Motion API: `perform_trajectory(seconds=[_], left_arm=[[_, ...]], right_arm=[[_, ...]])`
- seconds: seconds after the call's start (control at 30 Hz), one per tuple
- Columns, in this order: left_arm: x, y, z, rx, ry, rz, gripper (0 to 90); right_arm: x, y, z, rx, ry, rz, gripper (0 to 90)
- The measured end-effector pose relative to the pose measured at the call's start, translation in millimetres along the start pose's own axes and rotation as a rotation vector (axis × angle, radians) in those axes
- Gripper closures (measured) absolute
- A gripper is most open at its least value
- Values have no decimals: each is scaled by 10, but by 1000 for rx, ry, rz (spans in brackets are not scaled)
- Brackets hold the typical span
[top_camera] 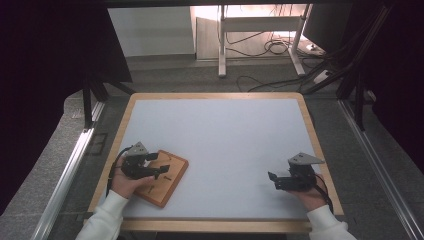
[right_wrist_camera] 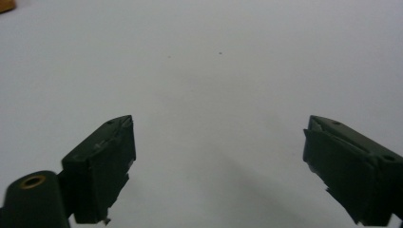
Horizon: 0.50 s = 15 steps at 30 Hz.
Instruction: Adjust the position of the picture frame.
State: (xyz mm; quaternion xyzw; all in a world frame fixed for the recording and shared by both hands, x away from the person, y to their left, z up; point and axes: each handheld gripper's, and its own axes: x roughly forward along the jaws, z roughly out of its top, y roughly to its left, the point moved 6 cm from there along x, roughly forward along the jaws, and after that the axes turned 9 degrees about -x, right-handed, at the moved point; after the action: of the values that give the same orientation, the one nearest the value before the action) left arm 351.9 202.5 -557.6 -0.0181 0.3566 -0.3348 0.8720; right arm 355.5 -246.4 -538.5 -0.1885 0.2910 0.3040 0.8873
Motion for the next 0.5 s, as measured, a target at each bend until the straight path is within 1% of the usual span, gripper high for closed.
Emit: perform_trajectory(seconds=[0.03,0.07,0.1,0.23,0.33,0.43,0.5], left_arm=[[6,1,-3,2,4,0,272],[6,1,-3,2,4,0,272],[7,5,-6,2,4,0,272],[-3,17,-7,7,0,2,272],[-10,13,-6,5,-3,2,271],[-23,3,-8,9,-3,5,271],[-32,-9,-14,7,-7,7,271]], right_arm=[[2,23,10,-16,-3,12,126],[2,23,10,-16,-3,12,126],[0,44,34,-36,-12,11,135],[7,66,44,-34,-11,31,159],[12,76,35,-33,1,33,163],[10,84,26,-26,0,32,166],[11,91,14,-31,1,32,168]])
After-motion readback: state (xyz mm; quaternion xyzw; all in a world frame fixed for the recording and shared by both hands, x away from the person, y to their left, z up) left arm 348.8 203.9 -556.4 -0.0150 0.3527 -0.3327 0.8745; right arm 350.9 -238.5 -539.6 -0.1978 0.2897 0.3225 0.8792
